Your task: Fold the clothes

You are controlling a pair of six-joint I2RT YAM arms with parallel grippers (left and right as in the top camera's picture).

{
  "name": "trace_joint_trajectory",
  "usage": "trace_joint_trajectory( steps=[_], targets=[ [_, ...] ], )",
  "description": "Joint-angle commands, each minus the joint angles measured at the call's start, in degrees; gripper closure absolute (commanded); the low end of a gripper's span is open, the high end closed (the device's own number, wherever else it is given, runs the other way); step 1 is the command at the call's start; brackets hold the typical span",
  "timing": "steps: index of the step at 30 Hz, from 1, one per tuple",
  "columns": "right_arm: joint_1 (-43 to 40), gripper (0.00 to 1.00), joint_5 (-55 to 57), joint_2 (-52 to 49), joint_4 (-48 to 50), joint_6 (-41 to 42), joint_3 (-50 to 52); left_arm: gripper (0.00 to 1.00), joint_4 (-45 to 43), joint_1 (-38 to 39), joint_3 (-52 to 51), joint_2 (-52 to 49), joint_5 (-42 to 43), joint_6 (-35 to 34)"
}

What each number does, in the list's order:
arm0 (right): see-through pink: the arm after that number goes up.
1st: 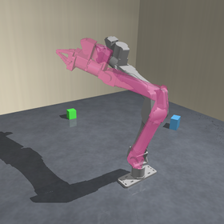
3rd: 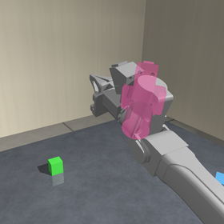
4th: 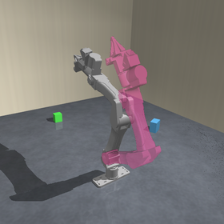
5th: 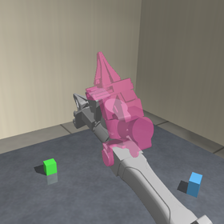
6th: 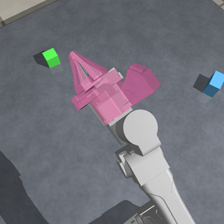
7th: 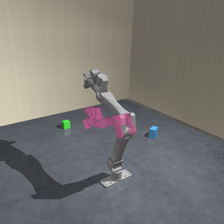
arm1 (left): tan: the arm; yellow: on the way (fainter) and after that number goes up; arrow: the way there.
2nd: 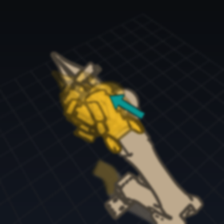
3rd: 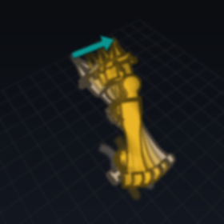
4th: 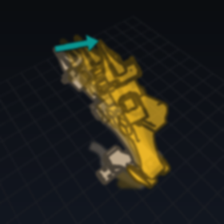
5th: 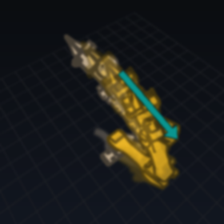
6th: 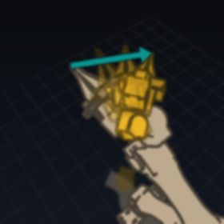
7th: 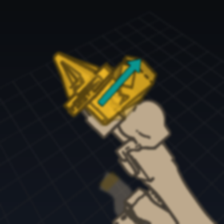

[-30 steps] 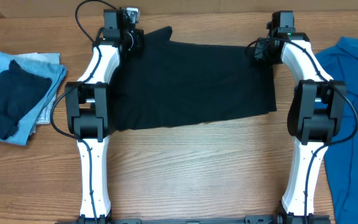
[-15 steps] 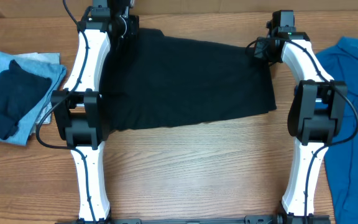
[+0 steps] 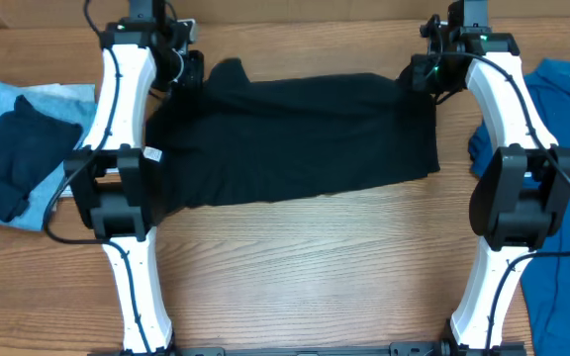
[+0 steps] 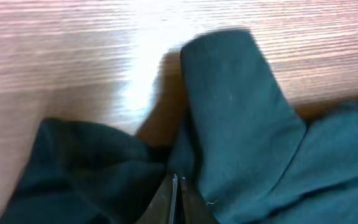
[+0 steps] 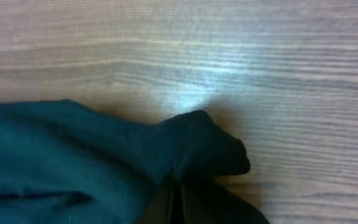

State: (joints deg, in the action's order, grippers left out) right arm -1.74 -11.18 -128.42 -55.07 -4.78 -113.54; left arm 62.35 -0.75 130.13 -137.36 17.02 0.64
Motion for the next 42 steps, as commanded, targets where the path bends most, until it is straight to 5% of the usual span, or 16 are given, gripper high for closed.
trace_joint_trajectory(
  steps=[1,13,28,32,42],
  targets=[
    [0.22,0.96,-0.52,2.40,-1.90,-3.19,-1.36,0.96,2.69,-0.76,1.29,4.11,0.66,0.66],
    [0.22,0.96,-2.01,2.40,-16.09,-6.01,-1.22,0.96,15.58,-0.28,1.22,4.61,0.39,0.46],
    [0.24,0.96,-1.99,2.23,-18.12,-5.99,12.57,0.96,17.16,3.21,-6.67,4.61,-9.22,-6.95],
    [0.22,0.59,-2.01,2.23,-17.27,-5.95,15.76,0.96,17.05,3.21,-6.67,4.61,-10.19,-7.06],
    [0.24,0.59,-6.95,2.43,-30.25,-5.97,-5.53,0.96,15.56,3.21,-6.67,4.61,-10.16,-7.06]
  ],
)
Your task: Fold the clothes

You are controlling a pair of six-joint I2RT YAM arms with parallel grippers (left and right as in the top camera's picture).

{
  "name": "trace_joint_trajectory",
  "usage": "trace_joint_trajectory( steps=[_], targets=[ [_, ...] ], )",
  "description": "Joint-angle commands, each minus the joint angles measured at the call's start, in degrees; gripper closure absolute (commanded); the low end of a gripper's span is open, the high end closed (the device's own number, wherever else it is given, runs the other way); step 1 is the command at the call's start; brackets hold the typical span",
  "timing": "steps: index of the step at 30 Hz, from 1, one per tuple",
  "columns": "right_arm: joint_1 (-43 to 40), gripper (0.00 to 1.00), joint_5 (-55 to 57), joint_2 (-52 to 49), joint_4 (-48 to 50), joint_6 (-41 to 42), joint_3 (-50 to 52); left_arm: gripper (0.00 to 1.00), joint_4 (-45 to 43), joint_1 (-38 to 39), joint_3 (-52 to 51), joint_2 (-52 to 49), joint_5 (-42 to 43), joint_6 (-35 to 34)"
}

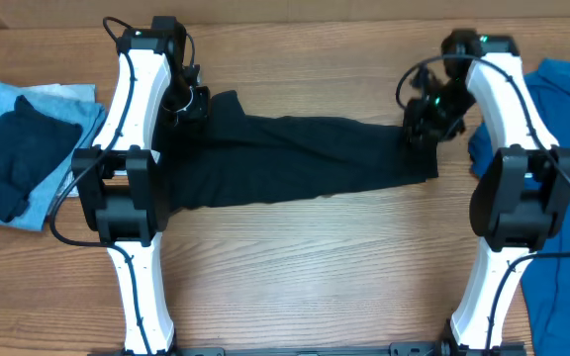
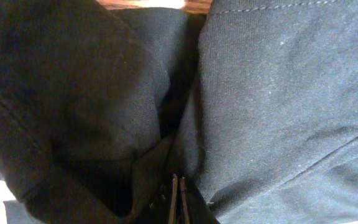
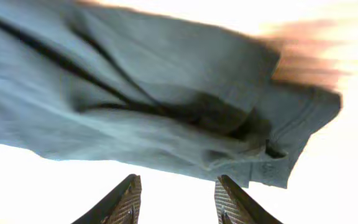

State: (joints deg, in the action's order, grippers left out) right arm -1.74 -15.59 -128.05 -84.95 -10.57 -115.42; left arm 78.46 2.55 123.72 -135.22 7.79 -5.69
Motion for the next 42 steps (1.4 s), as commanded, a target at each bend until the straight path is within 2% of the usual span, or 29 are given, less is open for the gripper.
trace_joint_trajectory(
  steps=[1,4,9,14,17,24,28,31,33,36,37,38,39,40,42],
  targets=[
    [0.24,0.69,-2.54,1.84,1.18,-0.17,-3.39,0.96,-0.87,-0.09,-0.26,2.47,-0.92,-0.74],
    [0.98,0.89,-2.54,1.27,5.33,-0.17,-0.59,0.96,-1.18,-0.09,-0.26,2.47,-0.94,-0.74],
    [2.69,0.96,-2.54,0.83,17.66,-0.15,10.78,0.96,-1.14,-0.09,-0.26,2.47,-0.94,-0.72],
    [2.80,0.96,-2.56,0.92,7.69,0.02,12.48,0.96,-1.90,-0.11,-0.26,2.47,-0.94,-0.72],
    [2.95,0.96,-4.81,0.92,6.36,0.07,13.51,0.96,-2.25,-0.11,-0.26,2.47,-0.94,-0.70],
    [3.39,0.96,-6.32,0.92,14.93,0.04,26.05,0.96,-3.13,-0.11,-0.24,2.47,-0.94,-0.68],
    [3.39,0.96,-3.89,0.92,16.15,0.04,26.16,0.96,-3.58,-0.11,-0.02,2.78,-0.90,-0.48],
    [3.32,0.96,-3.37,0.94,16.59,0.04,26.08,0.96,-2.36,-0.09,5.81,3.04,-0.70,1.42],
    [3.32,0.95,-3.34,0.94,17.31,0.04,26.08,0.96,1.60,0.22,8.87,3.04,-0.76,1.46],
    [3.28,0.93,-3.34,0.94,18.80,0.04,26.08,0.90,8.02,0.28,7.69,2.69,-0.74,1.11],
    [3.28,0.92,-3.34,0.94,19.26,0.02,26.08,0.84,8.74,0.42,6.69,2.62,-0.76,0.98],
    [3.28,0.91,-3.34,0.94,19.58,0.04,26.08,0.69,8.46,0.61,4.00,2.56,-0.76,0.98],
    [3.28,0.91,-3.34,0.94,19.71,0.02,26.08,0.62,7.56,0.63,1.73,2.49,-0.74,0.96],
    [3.26,0.90,-3.34,0.94,20.00,0.02,26.08,0.46,5.09,0.63,-2.03,2.47,-0.76,1.05],
    [3.23,0.90,-3.37,0.94,20.50,0.04,26.08,0.53,0.96,-0.02,1.97,3.04,-1.14,1.42]
  ],
)
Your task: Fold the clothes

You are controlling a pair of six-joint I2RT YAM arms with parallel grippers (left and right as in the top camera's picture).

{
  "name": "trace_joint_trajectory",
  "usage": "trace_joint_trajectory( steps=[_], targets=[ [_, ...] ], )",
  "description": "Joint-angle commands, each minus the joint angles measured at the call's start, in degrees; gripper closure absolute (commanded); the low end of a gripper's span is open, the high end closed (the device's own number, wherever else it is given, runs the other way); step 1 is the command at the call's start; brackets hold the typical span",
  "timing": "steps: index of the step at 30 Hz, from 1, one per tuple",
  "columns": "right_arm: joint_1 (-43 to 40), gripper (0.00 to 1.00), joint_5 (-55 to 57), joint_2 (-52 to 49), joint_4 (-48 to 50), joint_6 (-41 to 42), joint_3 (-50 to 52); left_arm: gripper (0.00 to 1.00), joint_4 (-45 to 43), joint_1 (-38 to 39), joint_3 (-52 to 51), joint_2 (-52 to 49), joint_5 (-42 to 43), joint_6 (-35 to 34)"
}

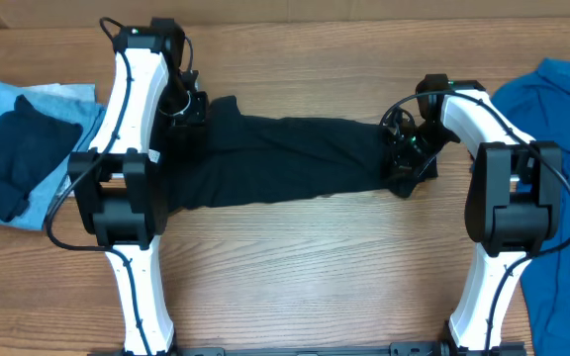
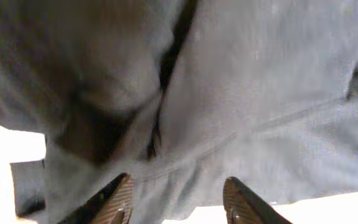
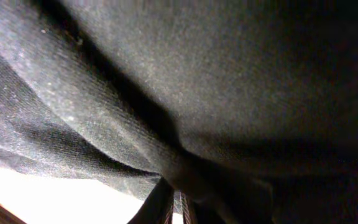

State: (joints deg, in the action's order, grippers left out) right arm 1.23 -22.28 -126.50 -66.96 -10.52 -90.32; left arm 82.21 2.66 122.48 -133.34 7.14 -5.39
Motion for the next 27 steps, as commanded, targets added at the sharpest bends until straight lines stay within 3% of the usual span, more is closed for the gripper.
trace_joint_trajectory(
  steps=[1,2,5,7,10,13,16,20,23,25,27],
  targets=[
    [0.26,0.90,3.32,-0.61,2.86,0.00,0.98,0.49,-4.85,-0.11,7.43,1.16,-0.52,1.51],
    [0.26,0.89,3.32,-0.61,3.10,0.00,0.98,0.34,-10.38,0.42,10.34,1.16,-0.07,4.94],
    [0.26,0.85,3.32,-0.61,3.61,0.00,0.98,0.25,-13.66,2.89,9.75,-0.66,-0.11,1.88],
    [0.26,0.85,3.32,-0.61,3.96,0.00,0.98,0.27,-16.37,5.95,9.20,-1.81,-2.84,-4.68],
    [0.26,0.85,3.30,-0.61,3.78,0.00,1.01,0.27,-16.46,10.47,9.20,-2.89,-14.51,-14.34],
    [0.26,0.85,3.30,-0.61,3.91,0.00,1.01,0.31,-14.95,13.75,9.16,-5.20,-22.49,-19.61],
    [0.26,0.85,3.30,-0.61,3.87,0.00,1.01,0.33,-14.91,12.87,9.14,-7.80,-24.50,-24.96],
    [0.26,0.85,3.30,-0.61,3.89,0.00,1.01,0.32,-14.97,12.33,9.11,-8.85,-24.09,-26.82],
    [0.26,0.85,3.30,-0.61,3.72,0.00,1.01,0.44,-15.43,12.28,8.94,-8.94,-24.09,-27.02],
    [0.26,0.85,3.30,-0.61,3.82,0.00,1.01,0.31,-15.41,12.28,8.79,-8.96,-22.27,-27.02],
    [0.26,0.85,3.30,-0.61,3.89,0.00,1.01,0.31,-16.17,12.37,7.82,-8.98,-22.21,-27.02]
  ],
)
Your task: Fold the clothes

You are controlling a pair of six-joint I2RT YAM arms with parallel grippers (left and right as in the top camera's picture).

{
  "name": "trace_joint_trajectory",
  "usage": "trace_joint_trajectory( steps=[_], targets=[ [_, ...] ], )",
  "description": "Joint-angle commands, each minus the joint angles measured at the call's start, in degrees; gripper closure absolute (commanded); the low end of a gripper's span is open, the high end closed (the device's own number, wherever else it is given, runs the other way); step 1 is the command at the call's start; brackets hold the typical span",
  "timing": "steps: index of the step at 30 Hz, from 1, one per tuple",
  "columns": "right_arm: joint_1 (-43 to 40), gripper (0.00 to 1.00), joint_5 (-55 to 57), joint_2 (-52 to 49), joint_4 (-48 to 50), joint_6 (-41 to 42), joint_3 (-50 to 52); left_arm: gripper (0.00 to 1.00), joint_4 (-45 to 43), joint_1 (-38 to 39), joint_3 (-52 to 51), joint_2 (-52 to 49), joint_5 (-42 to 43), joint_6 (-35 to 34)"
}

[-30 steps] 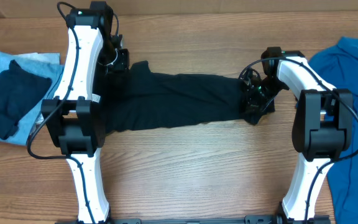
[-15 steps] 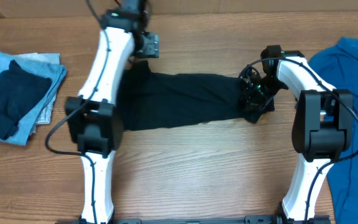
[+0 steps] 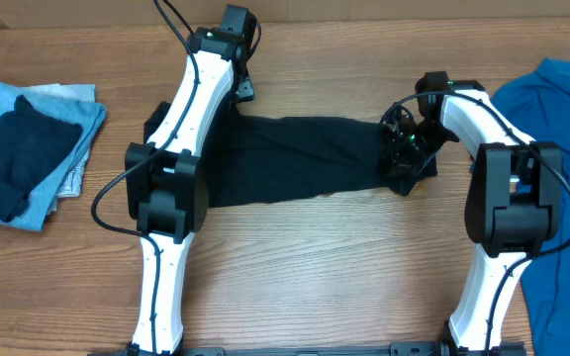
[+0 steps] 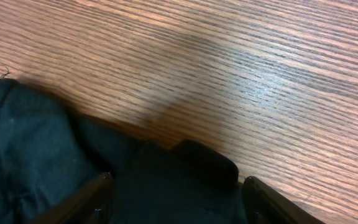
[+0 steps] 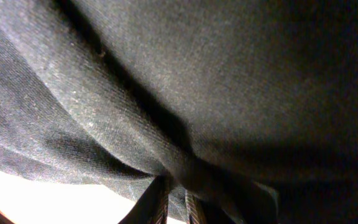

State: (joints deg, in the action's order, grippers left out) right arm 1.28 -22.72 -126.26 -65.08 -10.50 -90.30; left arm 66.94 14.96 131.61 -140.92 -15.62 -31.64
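Note:
The black garment (image 3: 305,158) lies as a folded band across the middle of the table. My left gripper (image 3: 240,87) is over its far left corner, open, with dark cloth (image 4: 42,143) lying between the wide-spread fingers (image 4: 98,190). At the band's right end my right gripper (image 3: 402,160) is shut on the black garment; in the right wrist view the fabric (image 5: 197,74) fills the frame and a fold is pinched between the fingers (image 5: 161,199).
A folded dark blue garment (image 3: 13,158) rests on light blue cloth (image 3: 67,109) at the far left. A blue shirt (image 3: 562,109) lies along the right edge, beside the right arm.
My left gripper, still open, has moved from the garment's left end to its far left corner, further right and back. The right gripper stays shut on the right end.
Both grippers were first shut on the far corners of the spread black garment. Then the garment lay as a narrower band, left still shut, right open. After that the left was open and the right shut on the right end. Now the left is over the far corner.

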Motion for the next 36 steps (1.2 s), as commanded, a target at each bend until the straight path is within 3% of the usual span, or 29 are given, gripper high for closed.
trace_joint_trajectory(
  steps=[1,5,6,7,8,9,10,17,21,27,31,36],
  targets=[
    [0.22,0.85,3.74,-0.85,2.01,-0.02,0.98,0.31,-1.51,0.07,-2.54,-1.40,0.63,-1.01],
    [0.22,0.85,3.74,-0.85,2.05,-0.02,0.98,0.31,-2.67,0.09,-5.62,-1.40,0.66,-1.18],
    [0.22,0.85,3.74,-0.85,2.05,-0.02,0.98,0.35,-2.86,0.11,-5.90,-1.40,0.66,-1.18],
    [0.22,0.85,3.74,-0.85,2.05,-0.02,0.98,0.46,-3.17,0.09,-5.86,-1.40,0.66,-1.16],
    [0.22,0.84,3.74,-0.85,2.05,-0.02,0.98,0.73,-3.10,0.09,-5.29,-1.40,0.61,-0.98],
    [0.22,0.84,3.74,-0.85,2.08,-0.02,0.98,0.90,-2.95,-0.07,-4.76,-1.38,0.39,-0.04],
    [0.22,0.84,3.76,-0.85,2.05,-0.02,0.98,0.96,-1.55,-0.39,-3.26,-1.36,0.20,-0.09],
    [0.22,0.84,3.74,-0.85,2.05,-0.04,0.98,0.95,18.16,-0.59,8.52,-1.33,0.98,-0.13],
    [0.22,0.84,3.76,-0.85,2.05,-0.04,0.98,0.96,29.46,0.22,8.70,-1.33,2.10,-0.11],
    [0.22,0.84,3.80,-0.85,1.99,-0.04,0.98,0.96,29.90,2.23,7.04,-1.33,6.01,1.29],
    [0.22,0.83,3.82,-0.85,1.90,-0.09,0.98,0.96,29.90,2.60,0.48,-1.33,6.01,1.66],
    [0.22,0.83,7.04,-0.85,0.37,-0.07,0.98,0.96,29.92,2.58,-11.74,-1.33,-3.80,-1.97]
  ],
)
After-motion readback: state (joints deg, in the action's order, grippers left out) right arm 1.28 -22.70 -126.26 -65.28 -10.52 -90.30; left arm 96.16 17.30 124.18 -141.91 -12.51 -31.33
